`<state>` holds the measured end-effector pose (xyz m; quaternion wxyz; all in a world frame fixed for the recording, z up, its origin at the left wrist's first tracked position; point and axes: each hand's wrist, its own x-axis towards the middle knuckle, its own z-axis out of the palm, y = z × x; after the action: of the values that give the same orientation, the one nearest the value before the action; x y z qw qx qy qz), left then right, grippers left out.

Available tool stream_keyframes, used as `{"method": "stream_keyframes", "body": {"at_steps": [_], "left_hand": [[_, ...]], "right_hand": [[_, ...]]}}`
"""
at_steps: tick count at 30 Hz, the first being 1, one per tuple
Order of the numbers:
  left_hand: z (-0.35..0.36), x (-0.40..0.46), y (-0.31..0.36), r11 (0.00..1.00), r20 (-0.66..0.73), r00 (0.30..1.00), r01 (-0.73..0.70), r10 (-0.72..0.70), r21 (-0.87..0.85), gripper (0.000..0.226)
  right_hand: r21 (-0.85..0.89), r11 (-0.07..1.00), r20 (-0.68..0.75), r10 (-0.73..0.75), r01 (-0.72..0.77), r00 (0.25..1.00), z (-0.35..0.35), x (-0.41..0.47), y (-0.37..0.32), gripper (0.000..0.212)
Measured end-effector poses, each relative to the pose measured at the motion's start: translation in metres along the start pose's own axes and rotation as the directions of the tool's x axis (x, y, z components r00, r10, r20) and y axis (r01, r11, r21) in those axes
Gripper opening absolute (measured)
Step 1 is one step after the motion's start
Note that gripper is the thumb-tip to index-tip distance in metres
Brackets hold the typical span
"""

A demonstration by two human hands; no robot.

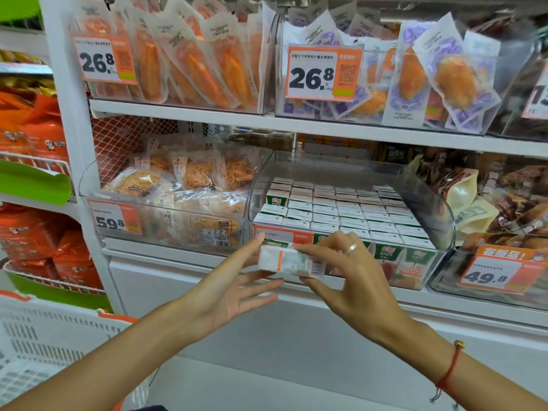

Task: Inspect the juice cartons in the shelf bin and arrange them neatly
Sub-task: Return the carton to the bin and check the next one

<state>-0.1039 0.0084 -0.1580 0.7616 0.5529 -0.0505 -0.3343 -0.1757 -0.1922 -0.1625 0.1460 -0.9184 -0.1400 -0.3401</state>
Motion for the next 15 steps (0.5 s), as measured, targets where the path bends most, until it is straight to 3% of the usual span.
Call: {"method": "stream_keyframes", "body": {"at_steps": [3,5,9,12,15], "left_hand": [[-0.002,0.001,0.001,0.998,0.019,1.0,0.024,-0.023,-0.065,0.056],[-0.003,0.001,0.001,0.999,-0.006,1.0,-0.022,0.022,-0.03,0.058],[0.0,0.0,0.0,0.956,-0.068,0.978,-0.178,0.199,0.234,0.043],[0.004,-0.001,0.002,0.893,-0.124,0.936,-0.268,0.33,0.361,0.047],[0.009,0.001,0.005,0.813,-0.029,0.889,-0.404,0.457,0.419,0.047]], "right_hand": [[-0.115,0.98,-0.029,-0.167,0.163,0.986,0.003,0.002,-0.007,0.047],[-0.111,0.981,0.0,-0.161,0.16,0.987,0.005,0.005,-0.011,0.043],[0.119,0.993,0.106,0.01,-0.023,0.994,0.005,0.008,-0.015,0.038],[0.233,0.961,0.153,0.114,-0.147,0.982,0.008,0.008,-0.015,0.044],[0.265,0.946,0.222,0.13,-0.189,0.966,0.007,0.011,-0.013,0.061]]}}
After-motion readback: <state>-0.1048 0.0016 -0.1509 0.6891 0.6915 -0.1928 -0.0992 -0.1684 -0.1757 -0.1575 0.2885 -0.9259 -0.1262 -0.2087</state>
